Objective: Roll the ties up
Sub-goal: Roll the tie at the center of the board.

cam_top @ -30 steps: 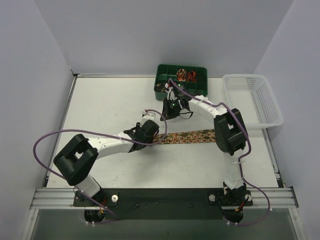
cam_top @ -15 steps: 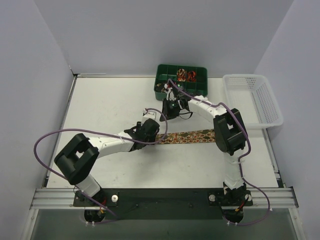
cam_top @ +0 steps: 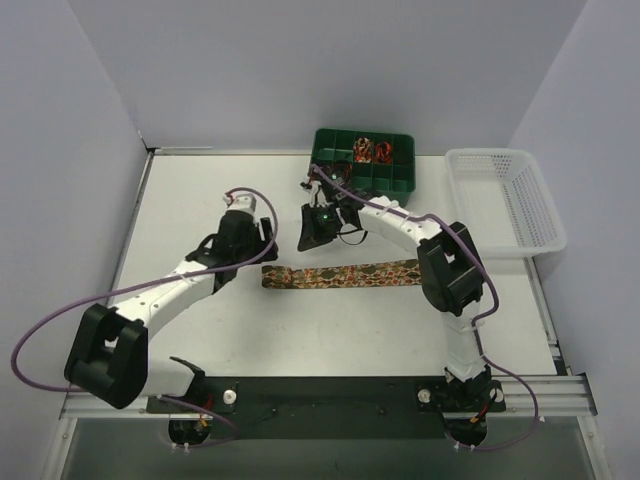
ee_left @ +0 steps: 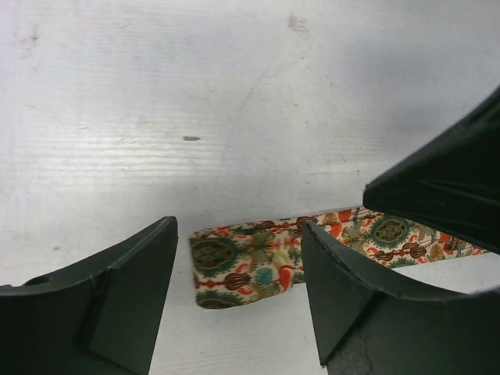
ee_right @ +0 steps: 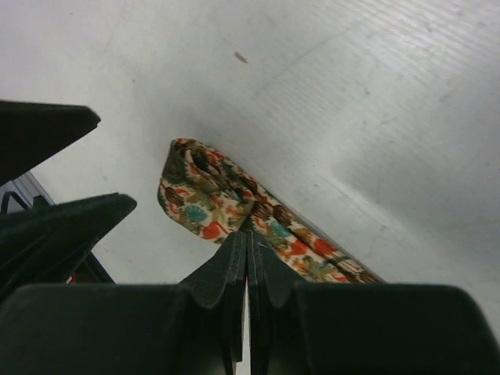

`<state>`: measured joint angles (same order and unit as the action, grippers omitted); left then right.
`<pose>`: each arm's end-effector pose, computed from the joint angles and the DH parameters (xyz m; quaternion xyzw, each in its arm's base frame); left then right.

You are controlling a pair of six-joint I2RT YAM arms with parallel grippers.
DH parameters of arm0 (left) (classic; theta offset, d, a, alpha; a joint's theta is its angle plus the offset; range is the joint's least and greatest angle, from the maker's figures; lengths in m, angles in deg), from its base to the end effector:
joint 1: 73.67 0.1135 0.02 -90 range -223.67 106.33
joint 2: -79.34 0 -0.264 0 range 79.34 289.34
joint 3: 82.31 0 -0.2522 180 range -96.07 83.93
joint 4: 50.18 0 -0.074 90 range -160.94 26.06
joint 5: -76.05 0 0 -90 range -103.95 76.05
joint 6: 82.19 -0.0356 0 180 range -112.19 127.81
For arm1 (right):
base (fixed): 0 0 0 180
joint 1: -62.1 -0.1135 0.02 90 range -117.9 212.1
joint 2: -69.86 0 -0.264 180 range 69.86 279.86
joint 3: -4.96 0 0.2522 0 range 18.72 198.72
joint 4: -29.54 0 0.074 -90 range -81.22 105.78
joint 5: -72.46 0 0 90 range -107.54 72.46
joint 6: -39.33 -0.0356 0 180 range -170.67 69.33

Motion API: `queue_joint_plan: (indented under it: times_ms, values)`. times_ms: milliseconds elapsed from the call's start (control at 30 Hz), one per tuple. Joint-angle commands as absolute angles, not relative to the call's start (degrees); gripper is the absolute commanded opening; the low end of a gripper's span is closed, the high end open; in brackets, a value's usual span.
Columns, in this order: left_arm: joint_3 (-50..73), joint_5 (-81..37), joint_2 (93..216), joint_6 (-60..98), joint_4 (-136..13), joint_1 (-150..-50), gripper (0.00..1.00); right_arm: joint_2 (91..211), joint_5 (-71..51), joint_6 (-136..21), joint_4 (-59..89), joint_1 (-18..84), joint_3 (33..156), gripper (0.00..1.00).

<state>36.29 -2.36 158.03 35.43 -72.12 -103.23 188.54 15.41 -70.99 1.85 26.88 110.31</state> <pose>0.2587 -0.1385 0.2286 -0.0281 0.8994 -0.1240 0.4182 0.3732 0.2871 0.2188 -0.2297 0.8501 0.4136 0.2315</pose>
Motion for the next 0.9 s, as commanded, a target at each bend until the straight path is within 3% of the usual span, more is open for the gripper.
queue_joint_plan:
  times_ms: [0,133,233,867]
  values:
    - [44.09,-19.98,153.44,39.01,-64.85,-93.38,0.76,188.60,17.44,-70.89,1.28,23.26,114.08,0.02]
    - [50.15,-36.05,154.83,43.84,-55.43,-85.64,0.77,190.97,18.75,-71.15,1.10,21.42,115.31,0.02]
    - [53.33,-40.13,157.29,47.10,-48.92,-82.02,0.77,191.77,19.20,-70.98,1.10,20.10,115.23,0.02]
    - [58.70,-47.18,166.96,49.83,-37.66,-80.70,0.76,195.37,15.33,-69.22,1.19,18.42,110.92,0.02]
